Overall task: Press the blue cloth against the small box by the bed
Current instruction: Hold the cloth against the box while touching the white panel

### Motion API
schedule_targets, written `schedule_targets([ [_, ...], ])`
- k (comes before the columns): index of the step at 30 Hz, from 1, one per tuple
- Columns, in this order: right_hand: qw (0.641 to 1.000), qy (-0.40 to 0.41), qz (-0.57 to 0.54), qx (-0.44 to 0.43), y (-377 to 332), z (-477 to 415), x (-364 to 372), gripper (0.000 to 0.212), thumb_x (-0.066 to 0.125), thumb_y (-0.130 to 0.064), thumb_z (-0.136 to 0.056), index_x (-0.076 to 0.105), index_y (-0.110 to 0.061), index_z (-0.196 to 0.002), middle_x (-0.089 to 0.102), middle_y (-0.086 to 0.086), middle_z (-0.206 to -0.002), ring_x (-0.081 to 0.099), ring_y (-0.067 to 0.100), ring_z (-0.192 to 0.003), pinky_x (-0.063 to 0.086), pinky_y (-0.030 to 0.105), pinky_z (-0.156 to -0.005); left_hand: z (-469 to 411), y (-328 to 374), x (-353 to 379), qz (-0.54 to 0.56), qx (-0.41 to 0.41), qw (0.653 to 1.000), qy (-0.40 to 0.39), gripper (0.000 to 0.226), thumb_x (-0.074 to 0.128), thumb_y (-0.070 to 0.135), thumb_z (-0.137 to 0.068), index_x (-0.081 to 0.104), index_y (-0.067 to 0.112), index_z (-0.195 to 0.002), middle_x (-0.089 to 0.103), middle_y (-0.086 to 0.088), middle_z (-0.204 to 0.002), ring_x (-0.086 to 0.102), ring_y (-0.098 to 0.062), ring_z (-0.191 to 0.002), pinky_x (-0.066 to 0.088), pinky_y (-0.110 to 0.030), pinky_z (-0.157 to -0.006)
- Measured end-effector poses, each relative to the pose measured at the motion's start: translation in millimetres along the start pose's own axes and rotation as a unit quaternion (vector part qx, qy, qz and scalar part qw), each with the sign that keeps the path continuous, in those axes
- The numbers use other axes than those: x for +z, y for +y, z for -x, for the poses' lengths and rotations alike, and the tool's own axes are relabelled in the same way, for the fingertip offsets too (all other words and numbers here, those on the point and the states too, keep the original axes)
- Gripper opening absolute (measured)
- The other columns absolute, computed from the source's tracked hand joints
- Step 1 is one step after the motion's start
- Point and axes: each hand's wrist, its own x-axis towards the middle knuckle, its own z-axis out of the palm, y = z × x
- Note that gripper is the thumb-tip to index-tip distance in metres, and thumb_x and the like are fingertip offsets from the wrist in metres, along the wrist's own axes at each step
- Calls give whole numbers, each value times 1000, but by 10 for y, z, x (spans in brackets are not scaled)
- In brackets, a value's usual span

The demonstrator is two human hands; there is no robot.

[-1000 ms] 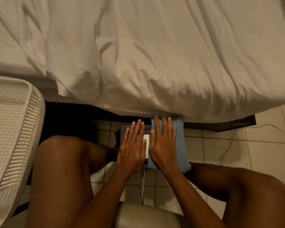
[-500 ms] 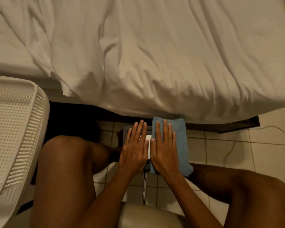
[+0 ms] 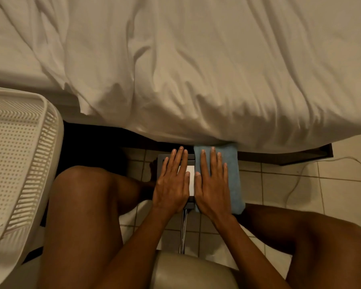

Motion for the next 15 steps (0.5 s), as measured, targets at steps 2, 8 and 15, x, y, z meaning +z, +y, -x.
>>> schedule_targets([
  [2,1000,4,8,8,-1,-55,-4,63,27,-37,-104,7,-19,-161,-5,7,-169,-8,22,-156,1,47,-126,0,7,3,3,0,1000,1,59,20,31,-105,2,15,-159,-3,-1,-168,-7,-13,-155,5,-36,-127],
  [8,1000,-4,11,13,-32,230,53,63,21,-40,-103,6,-18,-161,-5,8,-169,-6,24,-156,4,49,-125,16,-3,10,4,0,1000,-3,60,22,31,-105,1,16,-159,-4,-1,-168,-8,-13,-154,9,-38,-127],
  [15,1000,-14,4,19,-32,148,26,63,20,-40,-104,3,-21,-161,-8,6,-169,-9,21,-156,0,47,-126,-4,2,15,-3,2,1000,1,60,20,31,-104,3,14,-159,-1,-3,-168,-6,-15,-155,9,-39,-127],
])
